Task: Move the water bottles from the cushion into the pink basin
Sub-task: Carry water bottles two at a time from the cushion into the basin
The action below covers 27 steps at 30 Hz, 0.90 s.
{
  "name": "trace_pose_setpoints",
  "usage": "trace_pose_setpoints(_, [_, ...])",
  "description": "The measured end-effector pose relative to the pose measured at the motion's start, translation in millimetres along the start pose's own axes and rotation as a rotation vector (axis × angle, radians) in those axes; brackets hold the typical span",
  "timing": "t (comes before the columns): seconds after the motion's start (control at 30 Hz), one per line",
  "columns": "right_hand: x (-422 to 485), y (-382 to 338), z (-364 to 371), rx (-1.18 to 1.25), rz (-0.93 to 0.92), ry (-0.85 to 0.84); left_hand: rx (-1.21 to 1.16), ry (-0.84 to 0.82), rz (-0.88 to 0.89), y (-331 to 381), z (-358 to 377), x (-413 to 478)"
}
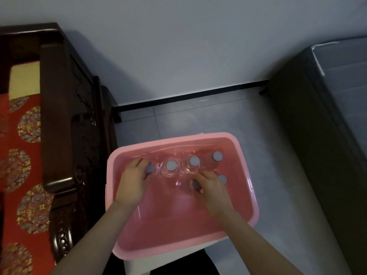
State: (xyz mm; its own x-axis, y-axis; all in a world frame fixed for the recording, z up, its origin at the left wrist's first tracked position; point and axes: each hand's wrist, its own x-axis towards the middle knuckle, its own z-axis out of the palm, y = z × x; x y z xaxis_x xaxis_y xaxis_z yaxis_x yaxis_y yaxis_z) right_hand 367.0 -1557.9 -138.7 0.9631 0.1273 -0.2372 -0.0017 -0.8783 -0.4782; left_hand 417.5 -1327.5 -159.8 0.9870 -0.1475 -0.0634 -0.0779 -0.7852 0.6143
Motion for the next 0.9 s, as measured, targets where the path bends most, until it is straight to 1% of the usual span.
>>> trace_pose_setpoints(0.13, [-3.9,3.9,0.6,-0.073,0.006,-0.004,0.01,-0.003,0.017,0.9,0.2,-1.1])
trace_pose_setpoints(0.43, [0.0,4.2,4.7,-0.046,0.011,-0.023,0.019,-0.028,0.018,4.6,-3.0,-4.4])
trace_pose_setpoints(0.6, [0.9,3.7,-4.0,-0.056,0.033,-0.124,0.085,-0.113,-0.006,7.6,-7.4,-3.4])
trace_pose_setpoints(0.67, [0.7,1.1,-13.6,-0.051,0.058,-0.132,0.121,-0.149,-0.008,12.3,-13.3,-3.2])
trace_pose_setpoints(0.77, [-0.2,-6.6,-40.6,-0.047,0.058,-0.046,0.17,-0.169,0.03,24.6,-28.7,-0.3])
trace_pose_setpoints(0.83, [-1.4,-17.1,-68.9,-0.004,0.038,0.074,0.175,-0.143,0.067,38.7,-45.3,2.8])
trace_pose_setpoints(0.9, [-3.7,-32.1,-101.7,0.078,0.026,0.205,0.155,-0.075,0.09,57.0,-66.1,4.0])
